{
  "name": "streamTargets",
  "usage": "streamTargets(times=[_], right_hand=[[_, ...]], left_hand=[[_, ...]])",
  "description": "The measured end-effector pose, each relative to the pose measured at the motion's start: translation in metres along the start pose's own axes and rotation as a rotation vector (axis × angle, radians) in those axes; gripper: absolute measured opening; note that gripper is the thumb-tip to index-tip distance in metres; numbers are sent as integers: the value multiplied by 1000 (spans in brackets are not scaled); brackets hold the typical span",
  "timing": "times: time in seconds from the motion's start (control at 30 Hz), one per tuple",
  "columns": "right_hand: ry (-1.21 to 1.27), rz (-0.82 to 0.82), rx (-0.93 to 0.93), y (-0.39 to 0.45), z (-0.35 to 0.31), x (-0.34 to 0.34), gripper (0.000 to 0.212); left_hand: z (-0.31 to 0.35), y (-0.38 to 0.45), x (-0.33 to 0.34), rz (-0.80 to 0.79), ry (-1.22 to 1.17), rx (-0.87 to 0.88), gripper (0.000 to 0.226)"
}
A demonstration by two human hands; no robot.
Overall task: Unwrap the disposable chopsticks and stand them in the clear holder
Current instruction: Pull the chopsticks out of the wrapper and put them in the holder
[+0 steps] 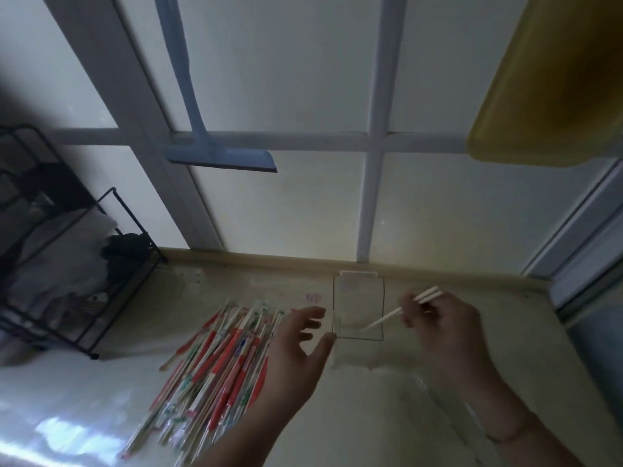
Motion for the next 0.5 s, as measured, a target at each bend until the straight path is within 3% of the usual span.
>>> streamTargets(times=[0.1, 0.2, 0.37, 0.5], right_hand=[[-95, -191, -16, 11, 6, 53, 7], [-122, -295, 89, 13, 21, 84, 4], [-250, -326, 229, 12, 36, 103, 16], [-332, -390, 240, 12, 40, 112, 18]], left_hand=[[-8, 11, 15, -125, 113, 10, 36], [-20, 21, 23, -140, 153, -42, 33], [-17, 32, 27, -158, 167, 12, 15], [-23, 36, 33, -194, 211, 30, 24]])
Point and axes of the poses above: each hand's wrist, its own y-axis towards the middle knuckle, its own x-axis out of the palm, z = x × y, the point moved 8 cm from there along y, towards the middle knuckle, and after that the axes turned 14 degrees about -z, right-handed, at the moved point
